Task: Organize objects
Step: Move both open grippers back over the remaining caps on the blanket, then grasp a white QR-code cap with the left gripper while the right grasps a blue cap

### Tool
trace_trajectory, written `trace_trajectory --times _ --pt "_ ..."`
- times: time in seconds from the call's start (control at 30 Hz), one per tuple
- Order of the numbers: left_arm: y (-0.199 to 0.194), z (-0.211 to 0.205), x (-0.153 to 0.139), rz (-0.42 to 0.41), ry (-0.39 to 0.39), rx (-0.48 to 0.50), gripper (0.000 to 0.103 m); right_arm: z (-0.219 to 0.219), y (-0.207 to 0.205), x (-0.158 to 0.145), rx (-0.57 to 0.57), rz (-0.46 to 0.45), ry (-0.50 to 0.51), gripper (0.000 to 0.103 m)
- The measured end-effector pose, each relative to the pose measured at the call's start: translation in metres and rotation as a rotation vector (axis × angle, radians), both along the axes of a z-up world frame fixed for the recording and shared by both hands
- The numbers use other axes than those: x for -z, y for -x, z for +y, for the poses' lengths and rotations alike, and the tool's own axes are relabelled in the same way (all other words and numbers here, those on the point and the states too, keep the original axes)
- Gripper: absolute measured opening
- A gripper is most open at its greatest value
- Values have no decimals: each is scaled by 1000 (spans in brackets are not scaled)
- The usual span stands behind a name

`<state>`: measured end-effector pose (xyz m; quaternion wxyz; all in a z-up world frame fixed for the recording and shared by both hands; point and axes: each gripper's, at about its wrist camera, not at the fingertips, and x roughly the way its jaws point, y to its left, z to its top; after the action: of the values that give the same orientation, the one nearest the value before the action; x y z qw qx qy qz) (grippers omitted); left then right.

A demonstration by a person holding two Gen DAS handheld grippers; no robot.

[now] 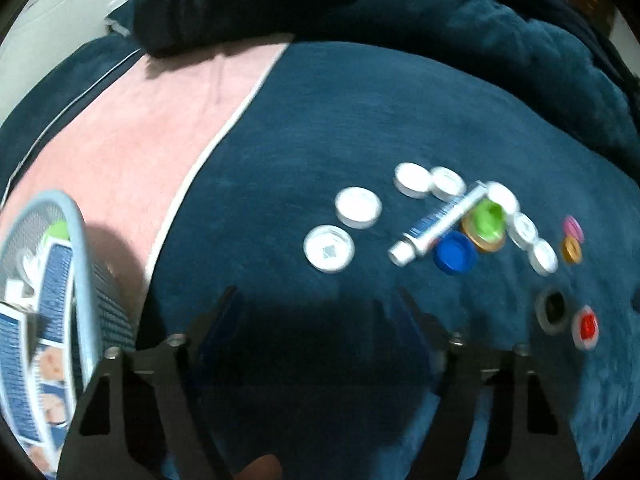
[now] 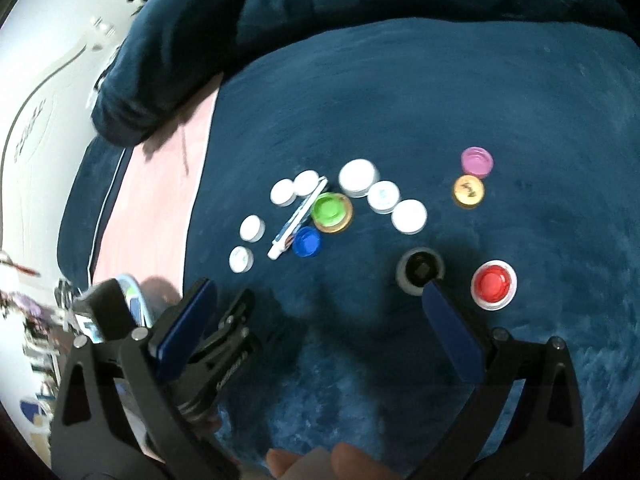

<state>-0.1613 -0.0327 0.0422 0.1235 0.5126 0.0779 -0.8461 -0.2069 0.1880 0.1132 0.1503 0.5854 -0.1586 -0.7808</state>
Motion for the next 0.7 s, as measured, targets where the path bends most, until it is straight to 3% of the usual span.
trace_trajectory --times 0.2,0.37,0.5,0.6,0.7 --pt "15 -16 23 -15 -30 -78 54 1 11 8 20 -32 12 103" --pt "21 -21 30 1 -52 -65 47 -7 15 18 -2 -45 -18 103" --pt "21 -27 28 29 -100 -27 49 -11 15 23 -14 -54 -32 103" --pt "21 -29 27 46 -113 -16 63 -16 15 25 -26 -54 -37 103" --pt "24 -29 28 51 -105 -15 62 -20 13 26 -40 -51 -46 103"
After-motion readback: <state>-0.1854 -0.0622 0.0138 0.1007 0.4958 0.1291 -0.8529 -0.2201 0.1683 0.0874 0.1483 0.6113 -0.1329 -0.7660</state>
